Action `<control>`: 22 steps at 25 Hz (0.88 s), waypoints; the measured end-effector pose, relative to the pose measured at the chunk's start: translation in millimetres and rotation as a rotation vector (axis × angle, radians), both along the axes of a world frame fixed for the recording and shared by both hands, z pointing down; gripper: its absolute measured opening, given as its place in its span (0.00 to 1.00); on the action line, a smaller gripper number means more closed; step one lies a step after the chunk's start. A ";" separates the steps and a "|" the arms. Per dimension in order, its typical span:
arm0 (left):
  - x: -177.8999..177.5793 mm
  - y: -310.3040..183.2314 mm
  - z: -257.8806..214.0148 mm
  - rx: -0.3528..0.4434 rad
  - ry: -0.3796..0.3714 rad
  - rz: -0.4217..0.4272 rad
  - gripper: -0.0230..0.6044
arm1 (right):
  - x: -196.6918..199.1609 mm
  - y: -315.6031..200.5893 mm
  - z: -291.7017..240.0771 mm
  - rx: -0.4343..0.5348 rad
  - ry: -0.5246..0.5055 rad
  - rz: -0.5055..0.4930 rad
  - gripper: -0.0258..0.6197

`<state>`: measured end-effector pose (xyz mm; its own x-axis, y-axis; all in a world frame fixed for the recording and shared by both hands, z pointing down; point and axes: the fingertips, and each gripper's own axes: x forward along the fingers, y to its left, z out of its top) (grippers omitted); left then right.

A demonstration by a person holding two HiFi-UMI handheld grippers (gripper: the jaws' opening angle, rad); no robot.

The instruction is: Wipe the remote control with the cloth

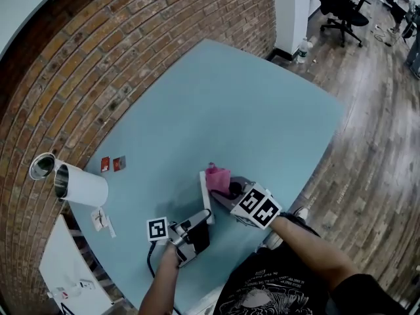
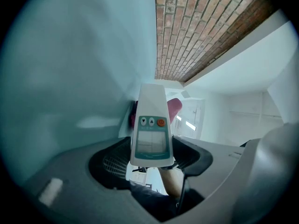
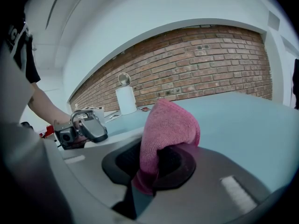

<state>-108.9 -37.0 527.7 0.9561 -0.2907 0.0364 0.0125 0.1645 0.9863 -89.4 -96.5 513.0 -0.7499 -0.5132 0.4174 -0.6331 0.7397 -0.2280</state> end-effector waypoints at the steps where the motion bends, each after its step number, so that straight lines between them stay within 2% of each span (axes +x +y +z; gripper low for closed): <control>1: 1.1 -2.3 0.0 0.002 0.000 -0.011 0.49 | 0.4 1.8 -0.7 -0.003 -0.006 0.000 0.14; 7: 9.1 -14.1 0.3 0.008 0.004 -0.080 0.49 | 6.7 17.5 -1.1 -0.006 -0.014 -0.008 0.14; 22: 19.3 -50.6 0.2 -0.017 0.015 -0.342 0.49 | 21.5 41.4 -10.1 -0.030 -0.050 0.004 0.14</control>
<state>-89.6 -87.6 527.8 0.8040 -0.5939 0.0304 0.0845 0.1647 0.9827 -67.9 -55.1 502.8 -0.7683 -0.5040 0.3946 -0.6233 0.7294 -0.2821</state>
